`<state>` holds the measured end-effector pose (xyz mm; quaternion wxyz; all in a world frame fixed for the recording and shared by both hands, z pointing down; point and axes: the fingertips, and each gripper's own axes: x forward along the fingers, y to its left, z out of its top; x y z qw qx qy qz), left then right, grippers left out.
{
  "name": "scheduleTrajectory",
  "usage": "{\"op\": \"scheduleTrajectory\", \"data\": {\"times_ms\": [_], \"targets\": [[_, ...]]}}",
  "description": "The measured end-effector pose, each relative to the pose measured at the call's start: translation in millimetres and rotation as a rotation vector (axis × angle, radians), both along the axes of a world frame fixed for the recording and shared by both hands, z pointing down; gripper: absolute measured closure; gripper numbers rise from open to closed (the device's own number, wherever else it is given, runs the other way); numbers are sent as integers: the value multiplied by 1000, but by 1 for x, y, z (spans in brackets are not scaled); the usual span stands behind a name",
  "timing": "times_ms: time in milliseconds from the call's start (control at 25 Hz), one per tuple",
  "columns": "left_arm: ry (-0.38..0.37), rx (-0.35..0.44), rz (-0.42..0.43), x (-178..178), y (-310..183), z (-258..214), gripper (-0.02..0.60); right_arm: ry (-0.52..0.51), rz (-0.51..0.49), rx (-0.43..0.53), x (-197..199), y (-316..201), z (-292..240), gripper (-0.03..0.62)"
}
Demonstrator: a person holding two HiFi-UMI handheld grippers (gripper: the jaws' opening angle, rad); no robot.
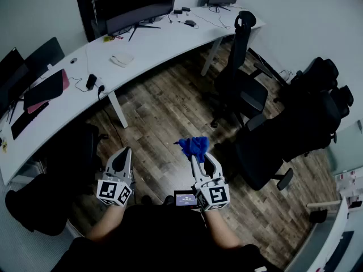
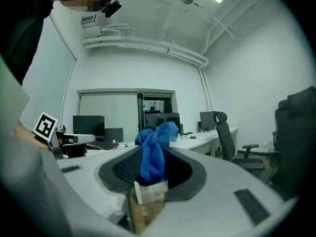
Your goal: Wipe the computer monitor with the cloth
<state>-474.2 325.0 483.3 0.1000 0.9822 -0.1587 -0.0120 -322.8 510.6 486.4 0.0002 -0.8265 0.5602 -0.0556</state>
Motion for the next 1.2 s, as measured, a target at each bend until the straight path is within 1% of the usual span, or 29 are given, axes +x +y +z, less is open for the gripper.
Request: {"op": "scheduleTrajectory", "data": {"times_ms": [120, 240, 280, 360, 480, 640, 840, 1120, 1200], "targets": [[-4, 1, 12, 10, 17, 1, 588, -12, -3, 3, 12, 17, 0, 467], [-7, 30, 19, 21, 24, -1, 588, -45, 16, 61, 28, 30, -5, 466], [-6, 34, 17, 23, 25, -2, 588, -50, 25, 67, 33, 34, -5, 466], [-9, 32, 10, 24, 26, -1, 588, -58, 29, 66, 38, 39, -1, 466], [-19, 31, 2, 28, 31, 3, 588, -72, 6, 66, 42, 45, 6, 465], [-16, 32, -1, 43, 45, 3, 588, -73, -12, 83, 53, 59, 4, 465], [-9, 15, 15, 62, 61, 4, 588, -89, -8, 70, 65, 78, 14, 465], [-31, -4, 25, 76, 61, 10, 588, -120, -25, 85, 74, 71, 18, 465], [-31, -3, 18, 80, 55, 11, 588, -116, -15, 73, 80, 65, 22, 465]]}}
